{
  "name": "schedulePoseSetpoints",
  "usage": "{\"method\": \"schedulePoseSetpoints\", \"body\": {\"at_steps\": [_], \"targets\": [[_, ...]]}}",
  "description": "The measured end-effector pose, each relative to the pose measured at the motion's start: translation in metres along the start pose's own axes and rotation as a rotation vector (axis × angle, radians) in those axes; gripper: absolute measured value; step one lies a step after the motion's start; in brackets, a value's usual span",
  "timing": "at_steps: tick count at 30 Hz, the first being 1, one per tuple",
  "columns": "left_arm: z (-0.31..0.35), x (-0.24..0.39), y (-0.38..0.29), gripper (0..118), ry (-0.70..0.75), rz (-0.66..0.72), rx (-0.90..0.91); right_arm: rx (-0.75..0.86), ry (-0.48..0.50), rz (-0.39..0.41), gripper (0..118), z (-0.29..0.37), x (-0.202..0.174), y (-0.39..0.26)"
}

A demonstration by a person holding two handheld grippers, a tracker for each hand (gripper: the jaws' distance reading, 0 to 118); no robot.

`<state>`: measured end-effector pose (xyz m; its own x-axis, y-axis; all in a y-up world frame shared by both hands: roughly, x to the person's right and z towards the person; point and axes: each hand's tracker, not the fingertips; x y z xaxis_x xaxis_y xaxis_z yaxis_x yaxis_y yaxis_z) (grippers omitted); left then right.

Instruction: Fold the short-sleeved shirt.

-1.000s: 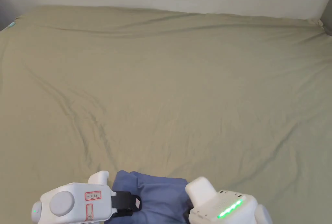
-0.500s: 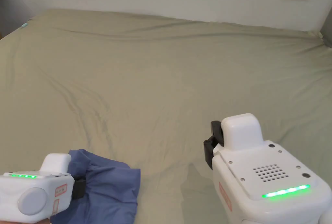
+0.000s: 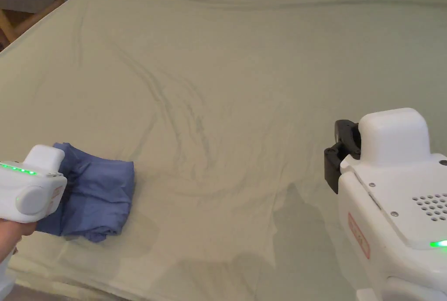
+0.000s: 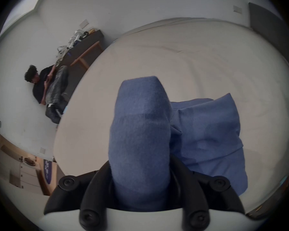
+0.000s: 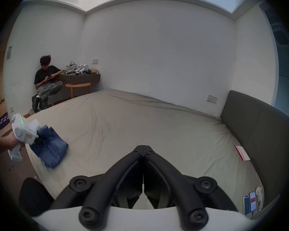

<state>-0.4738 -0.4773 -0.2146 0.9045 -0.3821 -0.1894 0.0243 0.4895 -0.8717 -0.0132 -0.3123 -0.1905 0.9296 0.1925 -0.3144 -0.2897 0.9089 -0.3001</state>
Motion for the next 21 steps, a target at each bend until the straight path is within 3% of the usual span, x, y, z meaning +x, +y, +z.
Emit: {"method": "schedulePoseSetpoints", "body": {"at_steps": [7,12,13,14,15,17,21], "targets": [[-0.054,-0.076,0.007,23,0.164,-0.085,-0.041,-0.059,-0.013,0.025,2,-0.023,-0.014,0.000],[-0.080,-0.102,0.013,27,0.036,0.015,-0.110,-0.096,-0.016,0.032,2,-0.038,-0.018,0.000],[-0.081,-0.106,0.015,37,0.058,0.050,-0.120,-0.100,-0.015,0.032,2,-0.038,-0.017,-0.001],[-0.080,-0.111,0.018,53,0.089,0.077,-0.120,-0.106,-0.012,0.032,2,-0.038,-0.016,0.000],[-0.076,-0.118,0.021,77,0.100,0.113,-0.105,-0.111,-0.005,0.031,2,-0.038,-0.014,0.000],[-0.053,-0.133,0.029,105,0.053,0.246,-0.025,-0.106,0.021,0.021,2,-0.039,0.000,-0.001],[0.022,-0.141,0.056,109,-0.032,0.410,0.221,-0.077,-0.005,0.029,2,-0.032,0.019,0.006]]}}
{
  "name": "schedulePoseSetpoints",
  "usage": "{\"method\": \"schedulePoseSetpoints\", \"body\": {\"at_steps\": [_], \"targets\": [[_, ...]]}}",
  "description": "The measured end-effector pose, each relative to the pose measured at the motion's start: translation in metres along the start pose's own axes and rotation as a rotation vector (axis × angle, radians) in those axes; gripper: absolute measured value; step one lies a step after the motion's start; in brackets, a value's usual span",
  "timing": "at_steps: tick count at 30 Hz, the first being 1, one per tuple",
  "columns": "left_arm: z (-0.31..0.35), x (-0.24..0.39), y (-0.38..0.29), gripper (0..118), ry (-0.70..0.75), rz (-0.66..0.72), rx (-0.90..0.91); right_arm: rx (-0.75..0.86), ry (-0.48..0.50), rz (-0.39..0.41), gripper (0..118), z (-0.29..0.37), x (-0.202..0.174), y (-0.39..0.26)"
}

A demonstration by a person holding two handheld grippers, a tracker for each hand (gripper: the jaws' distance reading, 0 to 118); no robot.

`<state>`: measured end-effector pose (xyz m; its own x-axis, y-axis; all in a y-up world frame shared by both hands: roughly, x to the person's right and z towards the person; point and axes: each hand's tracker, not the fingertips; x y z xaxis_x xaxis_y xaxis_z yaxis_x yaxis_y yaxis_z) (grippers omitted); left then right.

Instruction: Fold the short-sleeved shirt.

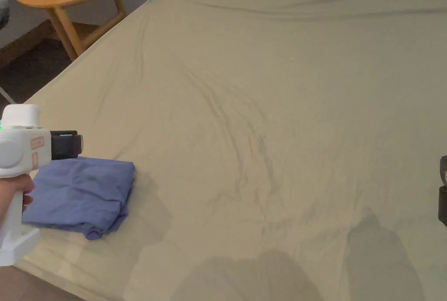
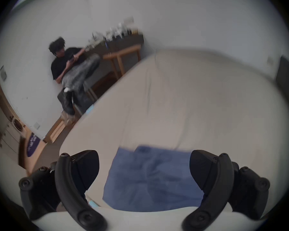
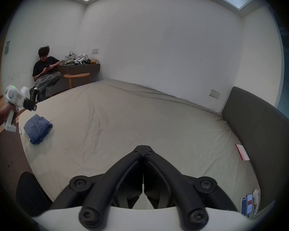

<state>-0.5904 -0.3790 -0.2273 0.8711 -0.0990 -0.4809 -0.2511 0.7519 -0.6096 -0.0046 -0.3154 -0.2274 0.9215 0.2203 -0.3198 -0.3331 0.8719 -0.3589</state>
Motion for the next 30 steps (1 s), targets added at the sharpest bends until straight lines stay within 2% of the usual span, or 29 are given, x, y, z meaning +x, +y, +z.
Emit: {"method": "schedulePoseSetpoints", "body": {"at_steps": [4,8,12,17,19,20,22,24,25,30], "targets": [[0.092,0.039,0.043,109,-0.063,0.022,0.291,0.075,-0.043,-0.009,2,0.018,0.028,0.019],[0.211,0.100,0.057,109,-0.130,0.054,0.666,0.192,-0.092,0.009,2,0.053,0.053,0.044],[0.293,0.163,0.054,108,-0.219,0.011,0.782,0.286,-0.127,0.013,2,0.090,0.070,0.061],[0.344,0.238,0.025,104,-0.276,-0.041,0.844,0.364,-0.173,0.032,2,0.129,0.079,0.065],[0.355,0.262,0.005,89,-0.324,-0.005,0.865,0.377,-0.174,0.019,2,0.139,0.084,0.061],[0.361,0.272,-0.005,76,-0.368,0.013,0.869,0.380,-0.176,0.013,2,0.143,0.084,0.057],[0.367,0.293,-0.020,45,-0.434,-0.016,0.861,0.384,-0.185,0.013,2,0.150,0.085,0.051],[0.370,0.311,-0.032,11,-0.426,-0.067,0.841,0.386,-0.208,0.021,2,0.156,0.086,0.041],[0.369,0.316,-0.039,1,-0.436,-0.078,0.842,0.385,-0.214,0.021,2,0.158,0.087,0.038],[0.374,0.345,-0.061,0,-0.401,-0.151,0.832,0.383,-0.226,0.010,2,0.164,0.088,0.017]]}}
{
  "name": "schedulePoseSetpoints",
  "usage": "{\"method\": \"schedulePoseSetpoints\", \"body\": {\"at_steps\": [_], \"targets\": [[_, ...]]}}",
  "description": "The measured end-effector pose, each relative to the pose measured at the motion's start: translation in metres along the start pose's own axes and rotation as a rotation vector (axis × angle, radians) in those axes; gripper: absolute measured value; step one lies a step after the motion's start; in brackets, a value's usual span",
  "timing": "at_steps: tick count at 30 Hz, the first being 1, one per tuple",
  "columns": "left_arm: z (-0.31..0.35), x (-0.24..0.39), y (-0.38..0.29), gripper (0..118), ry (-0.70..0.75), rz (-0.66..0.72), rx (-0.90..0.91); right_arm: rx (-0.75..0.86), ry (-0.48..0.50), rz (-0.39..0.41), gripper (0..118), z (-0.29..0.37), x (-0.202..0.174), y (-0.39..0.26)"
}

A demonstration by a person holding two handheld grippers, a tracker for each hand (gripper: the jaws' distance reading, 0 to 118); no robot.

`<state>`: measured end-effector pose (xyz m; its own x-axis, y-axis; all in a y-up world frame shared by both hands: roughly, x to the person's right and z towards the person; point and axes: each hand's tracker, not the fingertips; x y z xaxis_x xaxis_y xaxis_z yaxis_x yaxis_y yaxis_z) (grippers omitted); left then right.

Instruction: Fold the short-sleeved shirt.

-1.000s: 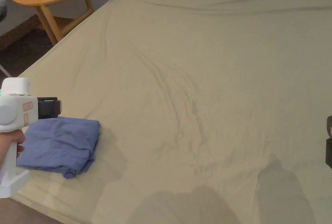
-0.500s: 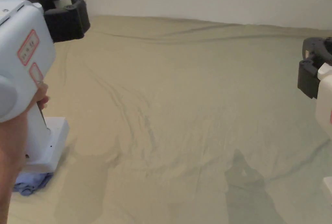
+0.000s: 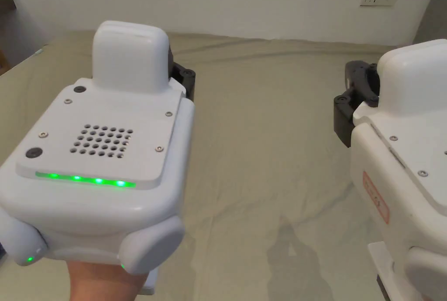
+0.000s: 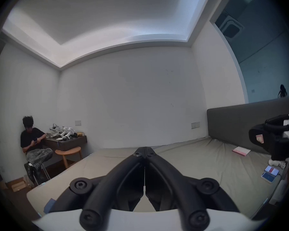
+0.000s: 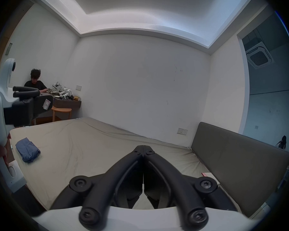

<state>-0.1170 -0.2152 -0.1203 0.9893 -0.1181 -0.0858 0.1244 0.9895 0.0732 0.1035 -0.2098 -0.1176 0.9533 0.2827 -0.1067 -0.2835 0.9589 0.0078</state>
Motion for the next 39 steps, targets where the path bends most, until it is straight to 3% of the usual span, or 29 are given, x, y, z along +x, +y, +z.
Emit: {"method": "schedulePoseSetpoints", "body": {"at_steps": [13,33,34,35,36,37,38,39], "targets": [[0.008,0.009,-0.009,0,-0.010,0.002,-0.028,-0.020,-0.006,-0.026,2,0.008,-0.020,-0.009],[0.008,0.013,-0.016,0,-0.026,-0.020,-0.037,-0.017,-0.025,-0.053,3,0.006,-0.011,-0.020],[0.007,0.013,-0.016,0,-0.023,-0.020,-0.036,-0.016,-0.031,-0.049,10,0.007,-0.015,-0.019],[0.007,0.012,-0.016,0,-0.018,-0.021,-0.033,-0.015,-0.040,-0.045,30,0.006,-0.016,-0.019],[0.007,0.012,-0.016,15,-0.014,-0.024,-0.031,-0.015,-0.038,-0.048,75,0.005,-0.015,-0.020],[0.007,0.012,-0.016,31,-0.009,-0.027,-0.033,-0.017,-0.041,-0.056,102,0.003,-0.014,-0.021],[0.005,0.012,-0.016,49,-0.011,-0.028,-0.038,-0.027,-0.030,-0.078,113,0.001,-0.008,-0.024],[0.003,0.011,-0.017,70,-0.021,-0.027,-0.049,-0.031,-0.032,-0.094,114,0.000,-0.006,-0.025]]}}
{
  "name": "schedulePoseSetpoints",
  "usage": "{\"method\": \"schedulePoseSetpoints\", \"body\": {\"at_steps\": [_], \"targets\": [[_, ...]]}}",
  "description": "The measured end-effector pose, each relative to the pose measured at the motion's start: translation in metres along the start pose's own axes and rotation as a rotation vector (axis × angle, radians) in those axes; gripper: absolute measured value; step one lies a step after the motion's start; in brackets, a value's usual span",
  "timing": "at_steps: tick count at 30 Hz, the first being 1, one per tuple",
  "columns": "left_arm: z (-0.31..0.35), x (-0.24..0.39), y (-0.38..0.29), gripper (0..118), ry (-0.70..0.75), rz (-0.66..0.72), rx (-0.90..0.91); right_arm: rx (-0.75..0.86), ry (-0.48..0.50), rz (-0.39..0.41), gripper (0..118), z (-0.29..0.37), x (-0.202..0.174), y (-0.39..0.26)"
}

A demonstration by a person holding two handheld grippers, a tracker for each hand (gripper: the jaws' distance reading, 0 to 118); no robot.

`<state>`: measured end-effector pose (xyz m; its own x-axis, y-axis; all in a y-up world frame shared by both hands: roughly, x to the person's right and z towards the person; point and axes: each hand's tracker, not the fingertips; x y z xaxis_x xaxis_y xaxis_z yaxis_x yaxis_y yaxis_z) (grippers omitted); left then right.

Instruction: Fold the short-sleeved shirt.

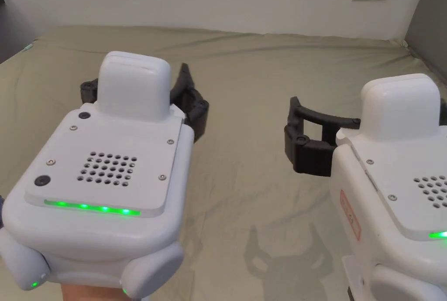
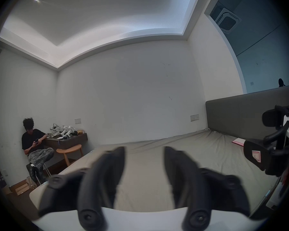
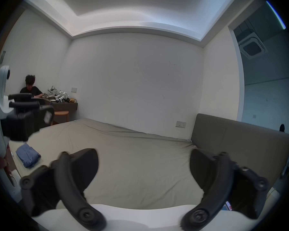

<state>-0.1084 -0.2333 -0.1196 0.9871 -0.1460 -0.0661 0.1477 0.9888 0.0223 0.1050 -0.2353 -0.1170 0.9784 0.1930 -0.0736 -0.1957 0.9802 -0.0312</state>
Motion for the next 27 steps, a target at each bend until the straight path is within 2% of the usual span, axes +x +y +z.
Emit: {"method": "schedulePoseSetpoints", "body": {"at_steps": [2,3,4,8,10,12,15,16,17,22,26,27], "targets": [[-0.003,-0.001,-0.002,95,-0.015,0.006,-0.019,0.001,-0.005,-0.032,114,0.000,0.003,0.001],[-0.004,0.000,-0.003,110,-0.007,0.006,-0.024,-0.009,-0.012,-0.049,114,0.001,0.000,0.004],[-0.004,0.001,-0.004,118,0.001,0.005,-0.028,-0.013,-0.013,-0.060,114,0.001,0.000,0.006],[-0.001,-0.001,-0.003,118,0.009,0.005,-0.019,-0.054,0.046,-0.147,114,0.002,0.003,0.017],[-0.001,-0.003,-0.002,118,0.007,0.018,-0.021,-0.150,-0.056,-0.167,114,0.002,0.000,0.028],[-0.001,-0.003,-0.001,118,0.010,0.023,-0.019,-0.229,-0.157,-0.131,114,-0.004,0.003,0.030],[0.000,-0.004,0.001,118,0.008,0.026,-0.016,-0.352,-0.229,-0.048,114,-0.008,-0.004,0.038],[0.000,-0.004,0.002,118,0.007,0.028,-0.014,-0.383,-0.234,-0.025,114,-0.010,-0.005,0.039],[0.000,-0.004,0.001,118,0.007,0.031,-0.013,-0.378,-0.226,-0.037,114,-0.012,-0.005,0.038],[0.002,-0.004,0.002,118,0.004,0.036,-0.012,-0.366,-0.114,-0.150,114,-0.011,0.003,0.034],[0.004,-0.005,0.002,118,0.005,0.028,-0.013,-0.356,-0.137,-0.143,114,-0.012,0.003,0.033],[0.004,-0.005,0.002,118,0.007,0.029,-0.012,-0.352,-0.145,-0.136,114,-0.013,0.014,0.031]]}}
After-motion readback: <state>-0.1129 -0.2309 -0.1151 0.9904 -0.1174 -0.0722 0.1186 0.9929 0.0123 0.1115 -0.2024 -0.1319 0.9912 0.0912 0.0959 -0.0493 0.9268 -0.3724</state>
